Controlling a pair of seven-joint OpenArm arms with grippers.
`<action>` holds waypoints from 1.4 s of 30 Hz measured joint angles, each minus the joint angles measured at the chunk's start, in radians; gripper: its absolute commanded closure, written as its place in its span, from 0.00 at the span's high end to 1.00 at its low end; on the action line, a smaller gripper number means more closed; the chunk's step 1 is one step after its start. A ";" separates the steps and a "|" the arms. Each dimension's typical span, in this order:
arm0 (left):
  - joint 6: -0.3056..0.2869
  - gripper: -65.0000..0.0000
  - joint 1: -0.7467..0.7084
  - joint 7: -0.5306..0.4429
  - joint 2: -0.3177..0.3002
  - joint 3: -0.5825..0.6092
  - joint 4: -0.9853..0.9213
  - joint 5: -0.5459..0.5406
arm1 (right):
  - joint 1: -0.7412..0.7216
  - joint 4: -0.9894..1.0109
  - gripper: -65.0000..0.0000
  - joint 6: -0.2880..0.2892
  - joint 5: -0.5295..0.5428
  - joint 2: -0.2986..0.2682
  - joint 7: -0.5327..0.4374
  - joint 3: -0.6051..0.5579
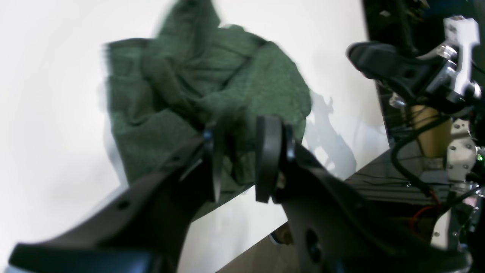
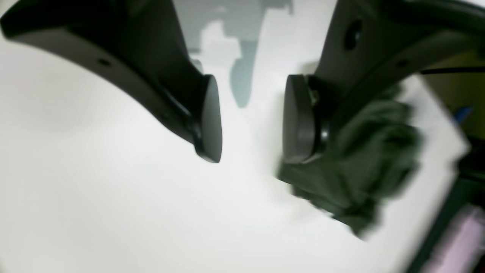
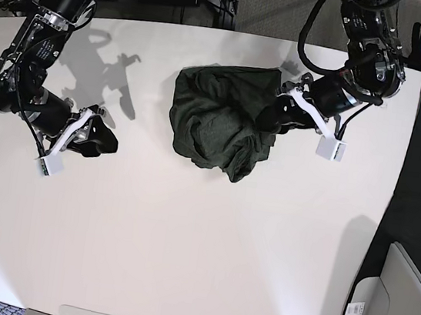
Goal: Fold the T-shirt properly
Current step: 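Open the left gripper and lift it above the folded bundle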
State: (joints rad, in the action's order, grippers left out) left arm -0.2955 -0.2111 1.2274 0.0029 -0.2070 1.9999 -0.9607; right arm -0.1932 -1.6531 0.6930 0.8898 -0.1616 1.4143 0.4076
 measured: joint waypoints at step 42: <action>0.673 0.42 -0.101 -0.773 -0.100 1.013 -0.014 1.185 | 0.000 -0.051 0.41 0.000 -0.158 -0.003 0.000 0.001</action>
State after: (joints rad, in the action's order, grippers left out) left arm 0.3771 -0.3122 0.4545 -0.0971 0.8062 1.9858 0.2241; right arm -0.1928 -1.7042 0.6930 0.7315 -0.1646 1.4143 0.4084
